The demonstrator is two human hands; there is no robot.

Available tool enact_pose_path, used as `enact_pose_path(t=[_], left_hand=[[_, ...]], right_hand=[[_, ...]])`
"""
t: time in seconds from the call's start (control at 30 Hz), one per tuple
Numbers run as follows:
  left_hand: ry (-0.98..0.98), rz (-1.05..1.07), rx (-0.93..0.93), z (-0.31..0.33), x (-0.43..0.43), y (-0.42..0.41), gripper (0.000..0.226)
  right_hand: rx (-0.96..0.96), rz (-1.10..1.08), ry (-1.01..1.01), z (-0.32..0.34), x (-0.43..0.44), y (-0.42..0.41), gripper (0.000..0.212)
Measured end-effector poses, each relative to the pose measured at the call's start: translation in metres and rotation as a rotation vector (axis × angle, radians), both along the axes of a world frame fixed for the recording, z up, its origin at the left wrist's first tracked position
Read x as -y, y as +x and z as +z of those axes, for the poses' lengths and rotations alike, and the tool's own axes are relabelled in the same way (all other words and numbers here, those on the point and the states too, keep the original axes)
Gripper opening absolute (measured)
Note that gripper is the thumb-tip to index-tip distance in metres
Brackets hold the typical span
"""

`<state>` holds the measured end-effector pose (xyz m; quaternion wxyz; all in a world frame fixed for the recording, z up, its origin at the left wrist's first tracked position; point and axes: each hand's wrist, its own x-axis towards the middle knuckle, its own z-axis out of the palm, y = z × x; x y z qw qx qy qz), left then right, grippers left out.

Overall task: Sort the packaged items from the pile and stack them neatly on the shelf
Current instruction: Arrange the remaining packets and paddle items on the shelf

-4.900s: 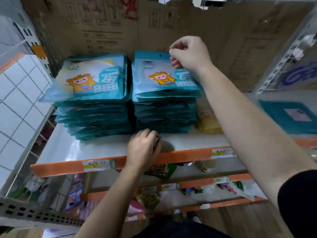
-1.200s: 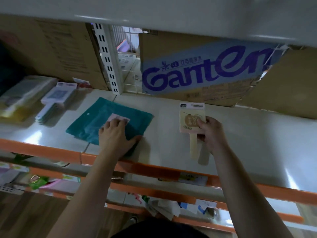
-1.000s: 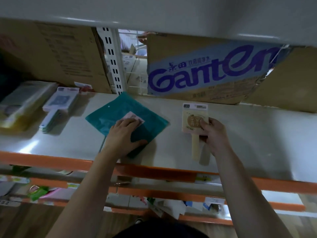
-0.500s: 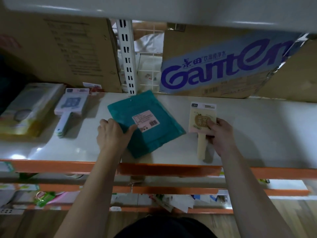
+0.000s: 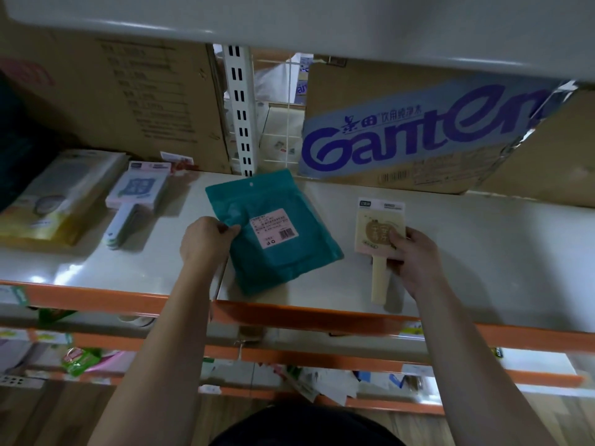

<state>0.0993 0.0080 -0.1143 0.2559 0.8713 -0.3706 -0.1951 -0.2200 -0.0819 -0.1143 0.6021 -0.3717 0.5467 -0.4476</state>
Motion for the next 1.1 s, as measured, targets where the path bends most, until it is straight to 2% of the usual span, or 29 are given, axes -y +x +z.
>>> enact_pose_path(t=[0.17,0.3,0.37,0.5,0.6,0.73,0.9,0.97,1.1], left_hand=[[-0.3,0.033,-0.243,0.043,-0.007,0.005,0.012],[-0.573,-0.002,-0.259,0.106,-0.014,-0.001,0.019],[-0.61,-0.066,-0.251,0.127,-0.014,-0.01,0.02],[-0.459,-0.272,-0.295,0.123,0.007,-0.052,0.017],[-0.423,-0.284,-0.328,0.099,0.031,-0.089,0.022],[-0.342,-0.379,-0.165,0.067,0.05,-0.13,0.022],[-0.176,-0.407,-0.26,0.034,0.048,-0.131,0.015],[-0.12,-0.365,-0.177,0.023,0.042,-0.116,0.017],[0.011,-0.225,0.163,0.01,0.022,-0.089,0.021]], right_hand=[[0.035,-0.001,0.01,0.003,0.001,-0.007,0.014],[0.053,-0.001,0.021,0.004,0.002,-0.013,0.017],[0.07,-0.006,0.019,0.005,0.002,-0.017,0.015],[0.102,-0.046,0.015,0.011,0.0,-0.028,0.009],[0.15,-0.073,-0.009,0.012,-0.002,-0.039,0.011],[0.192,-0.139,-0.038,0.012,-0.005,-0.059,0.008],[0.17,-0.157,-0.052,0.008,-0.007,-0.077,0.007],[0.138,-0.138,-0.055,0.006,-0.009,-0.08,0.013],[0.109,-0.08,-0.046,0.003,-0.009,-0.078,0.024]])
